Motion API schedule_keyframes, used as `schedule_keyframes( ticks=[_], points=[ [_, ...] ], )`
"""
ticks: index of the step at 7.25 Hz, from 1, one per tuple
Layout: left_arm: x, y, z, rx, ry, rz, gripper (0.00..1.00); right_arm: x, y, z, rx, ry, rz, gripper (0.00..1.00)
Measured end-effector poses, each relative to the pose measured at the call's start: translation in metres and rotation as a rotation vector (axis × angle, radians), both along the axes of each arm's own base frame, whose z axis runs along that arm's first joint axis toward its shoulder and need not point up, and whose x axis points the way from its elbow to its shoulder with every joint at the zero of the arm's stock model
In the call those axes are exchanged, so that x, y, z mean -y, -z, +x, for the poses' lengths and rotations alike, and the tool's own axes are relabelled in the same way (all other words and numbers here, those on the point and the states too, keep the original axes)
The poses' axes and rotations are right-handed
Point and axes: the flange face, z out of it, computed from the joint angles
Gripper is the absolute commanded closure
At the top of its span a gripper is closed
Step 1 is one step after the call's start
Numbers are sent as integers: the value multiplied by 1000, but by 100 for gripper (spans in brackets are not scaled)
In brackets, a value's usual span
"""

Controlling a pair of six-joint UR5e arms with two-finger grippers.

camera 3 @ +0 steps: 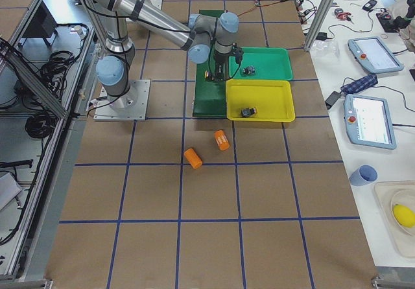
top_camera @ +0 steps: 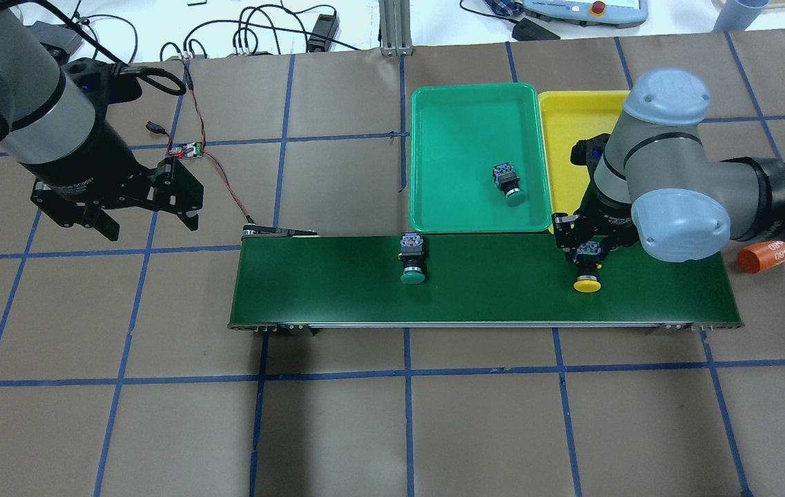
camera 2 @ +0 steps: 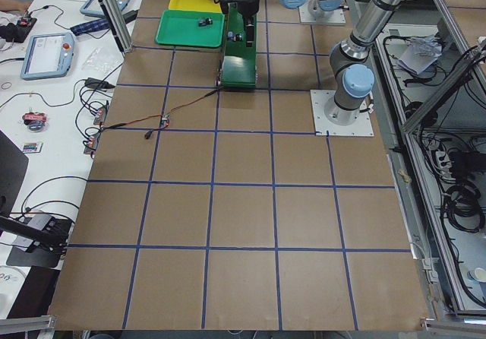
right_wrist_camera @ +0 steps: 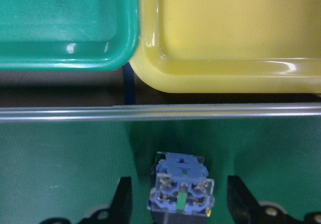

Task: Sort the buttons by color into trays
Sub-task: 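Carry the yellow-capped button into the yellow tray and open the right gripper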

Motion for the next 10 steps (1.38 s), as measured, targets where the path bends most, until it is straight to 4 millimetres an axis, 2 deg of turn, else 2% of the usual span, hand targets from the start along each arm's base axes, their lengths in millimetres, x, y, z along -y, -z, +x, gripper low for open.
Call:
schedule_keyframes(
  ticks=[2, 3, 5, 6, 7, 8, 9, 10],
  points=[
    [0, 0, 0, 0, -1, -1, 0, 11, -7, -2, -4, -5, -37, 94],
    [0, 0, 0, 1, -1, -1, 0, 31, -12, -6, -10, -17, -62, 93],
    [0, 0, 0, 1, -1, 0, 0, 94, -15, -23, -37, -74, -94, 92],
    [0, 0, 0, 2, -1, 1, 0, 125, -7, -45, -48, -114, -94, 92],
    [0, 0, 1, 3, -1, -1, 0, 147, 7, -78, -46, -150, -84, 92],
    [0, -1, 1, 4, -1, -4, 0, 158, 23, -109, -35, -188, -71, 88],
    [0, -1, 1, 4, -1, -6, 0, 162, 33, -125, -25, -212, -60, 38],
    [0, -1, 1, 5, 1, -6, 0, 164, 38, -132, -21, -223, -55, 5]
  ],
)
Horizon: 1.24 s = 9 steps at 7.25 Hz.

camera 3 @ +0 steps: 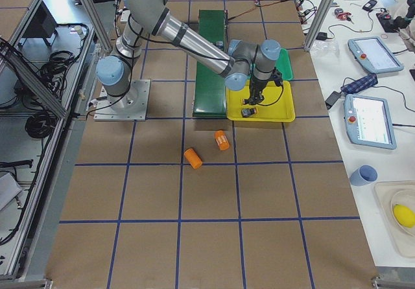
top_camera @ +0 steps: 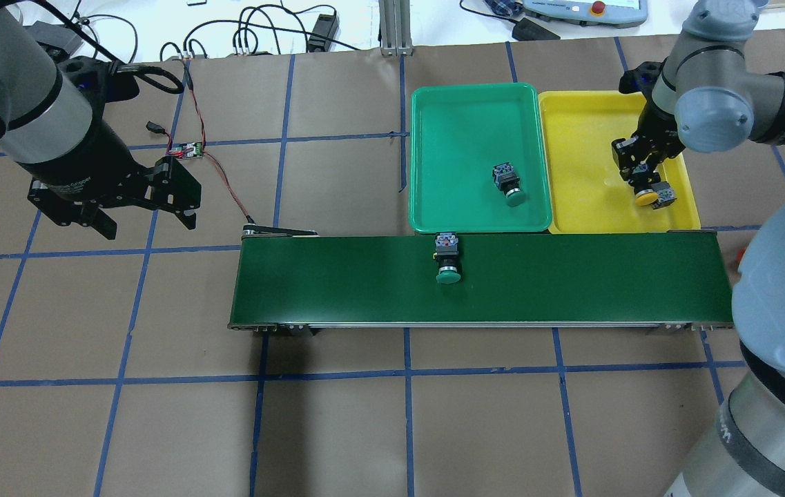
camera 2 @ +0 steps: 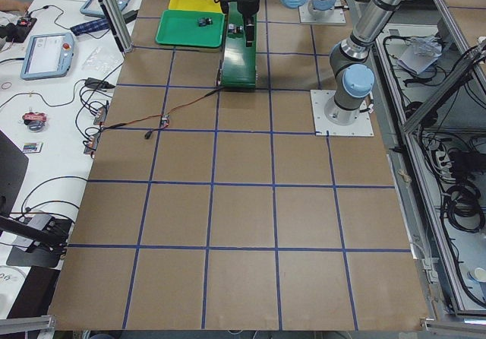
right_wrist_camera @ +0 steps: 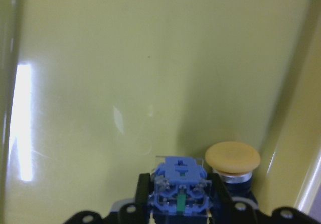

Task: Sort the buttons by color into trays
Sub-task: 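Carry the yellow-capped button into the yellow tray and open the right gripper, then move the right gripper back to the belt and grasp the green-capped button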

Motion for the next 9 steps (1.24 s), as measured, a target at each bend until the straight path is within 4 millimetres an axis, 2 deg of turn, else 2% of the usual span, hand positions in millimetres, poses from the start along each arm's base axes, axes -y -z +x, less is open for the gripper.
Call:
schedule_keyframes(
  ticks=[1, 3, 4, 7, 9],
  points=[
    [0, 0, 0, 0, 2, -1, 0, 0, 3, -3, 1, -6, 2, 0],
    [3, 3, 0, -1, 5, 2, 0, -1, -1, -4, -1, -7, 0, 0],
    [5, 4, 0, -2, 7, 5, 0, -5, -14, -2, -4, -8, -4, 0],
    [6, 6, 1, -2, 8, 6, 0, -41, -82, 20, 14, -8, 19, 4],
    [5, 4, 1, -1, 8, 2, 0, -88, -107, 36, 22, -1, 38, 12]
  ],
)
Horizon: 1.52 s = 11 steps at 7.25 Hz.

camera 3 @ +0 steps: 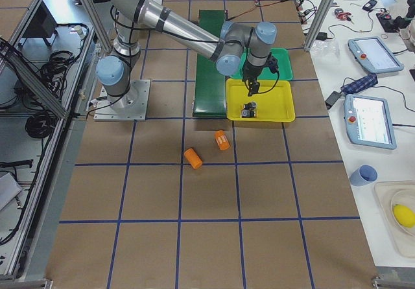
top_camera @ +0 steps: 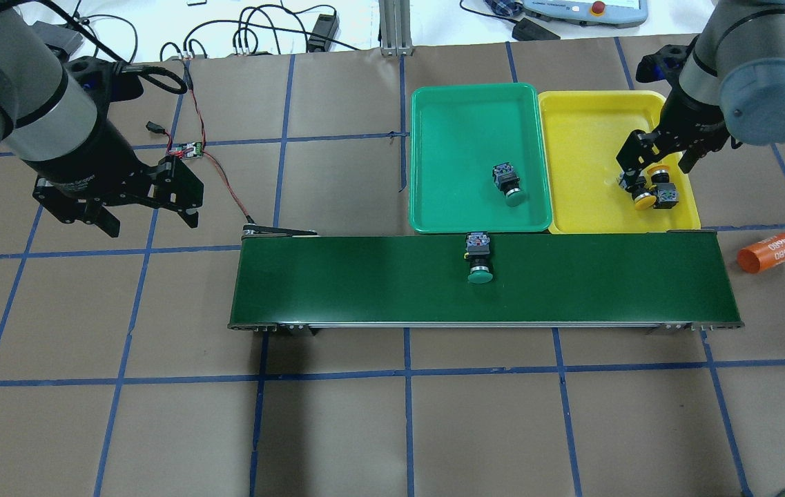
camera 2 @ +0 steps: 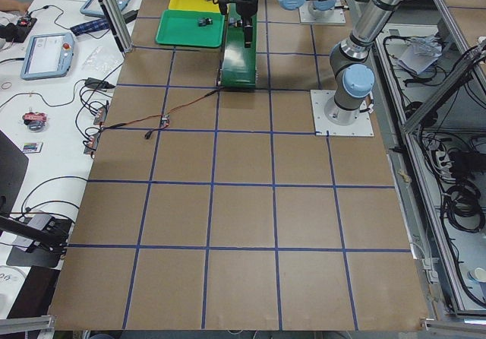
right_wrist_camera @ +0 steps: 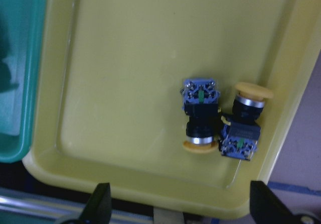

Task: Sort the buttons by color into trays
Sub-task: 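Move the right gripper back to the belt and grasp the green-capped button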

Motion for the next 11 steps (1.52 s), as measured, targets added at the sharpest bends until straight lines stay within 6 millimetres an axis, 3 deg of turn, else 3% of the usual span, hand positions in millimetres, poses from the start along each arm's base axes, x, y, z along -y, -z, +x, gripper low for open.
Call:
schedule_keyframes(
  ticks=[2, 4, 8, 11],
  points=[
    [1, -2, 1, 1, -2, -6, 0, -47, 3, 27, 2, 42, 23, 15],
    [1, -4, 2, 1, -4, -13, 0, -74, 16, 47, 9, 66, 30, 15],
    [-2, -5, 3, 3, -5, -14, 0, -86, 29, 94, 39, 114, 16, 14],
    [1, -4, 3, 4, -5, -17, 0, -85, 34, 99, 31, 129, 15, 14]
  ],
)
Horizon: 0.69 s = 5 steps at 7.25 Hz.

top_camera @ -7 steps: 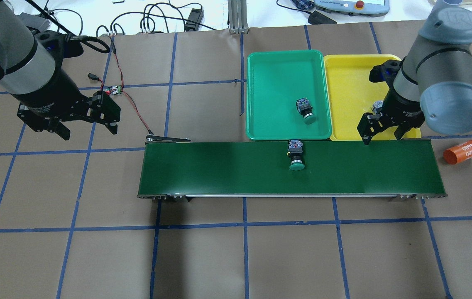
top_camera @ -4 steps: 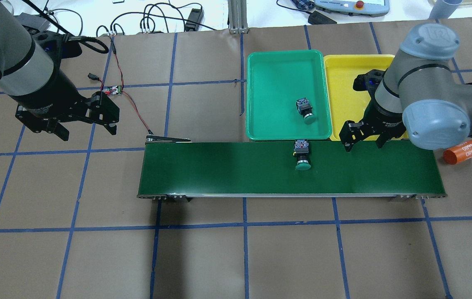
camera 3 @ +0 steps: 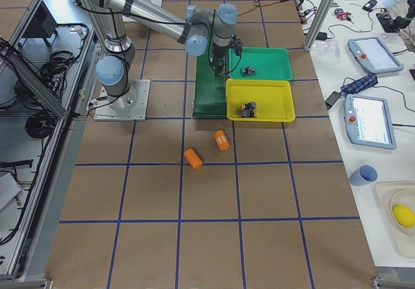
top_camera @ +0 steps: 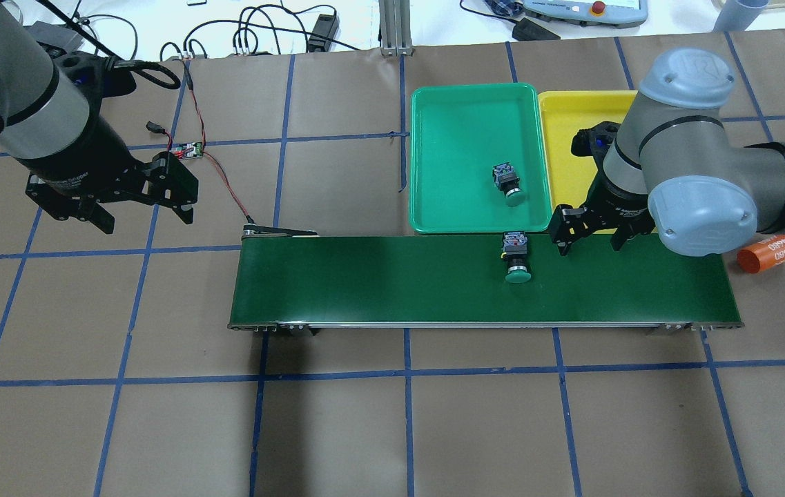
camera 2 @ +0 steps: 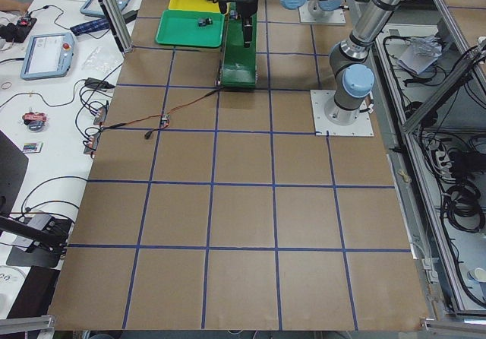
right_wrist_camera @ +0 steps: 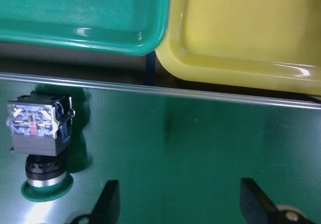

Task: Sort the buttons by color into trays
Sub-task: 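Move the right gripper back to the belt and grasp the green-capped button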

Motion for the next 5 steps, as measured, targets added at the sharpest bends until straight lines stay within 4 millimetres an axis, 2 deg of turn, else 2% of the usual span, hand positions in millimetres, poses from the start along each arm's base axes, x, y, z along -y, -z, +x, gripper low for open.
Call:
schedule_keyframes(
  ticks=[2, 5],
  points=[
    [2, 1, 0, -1, -1, 2, 0, 0, 3, 6, 2, 31, -3, 14],
    [1, 1, 0, -1, -2, 1, 0, 2, 15, 29, -7, 43, -13, 14]
  ],
)
